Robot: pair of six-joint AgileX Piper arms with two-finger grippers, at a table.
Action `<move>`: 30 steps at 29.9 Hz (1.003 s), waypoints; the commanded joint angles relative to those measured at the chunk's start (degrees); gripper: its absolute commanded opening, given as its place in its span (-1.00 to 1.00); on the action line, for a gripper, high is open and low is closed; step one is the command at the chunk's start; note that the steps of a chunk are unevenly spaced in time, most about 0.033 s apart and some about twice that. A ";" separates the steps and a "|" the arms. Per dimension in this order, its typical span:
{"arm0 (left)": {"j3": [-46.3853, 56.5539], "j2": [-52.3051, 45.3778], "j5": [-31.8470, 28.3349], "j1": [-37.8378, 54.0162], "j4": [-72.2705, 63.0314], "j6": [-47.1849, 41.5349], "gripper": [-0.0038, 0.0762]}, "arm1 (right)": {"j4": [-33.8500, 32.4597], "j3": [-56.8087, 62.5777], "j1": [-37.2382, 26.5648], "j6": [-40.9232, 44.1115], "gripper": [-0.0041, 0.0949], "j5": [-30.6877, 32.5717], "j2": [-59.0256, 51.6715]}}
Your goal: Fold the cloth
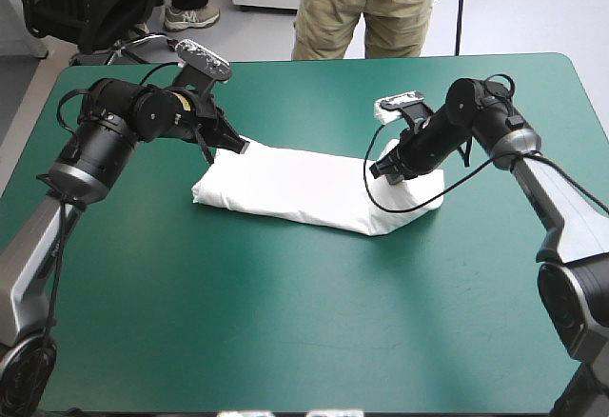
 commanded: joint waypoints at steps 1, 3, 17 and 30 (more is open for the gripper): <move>-1.70 -2.13 -2.53 -0.13 -0.47 -0.78 -0.95 | -3.78 -1.65 -0.46 2.39 -0.94 1.07 -2.90; -1.70 -2.13 -2.53 -0.13 -0.47 -0.78 -0.95 | -5.27 -1.11 -1.37 2.94 -0.94 1.69 -2.90; -1.70 -2.04 -2.06 -0.13 -0.96 -0.78 -0.95 | -4.88 19.97 -8.39 1.86 -0.72 -9.73 -6.42; -1.70 0.27 2.69 -0.13 -1.47 -0.78 -0.95 | -2.36 20.56 -9.35 2.10 0.43 -15.25 -6.42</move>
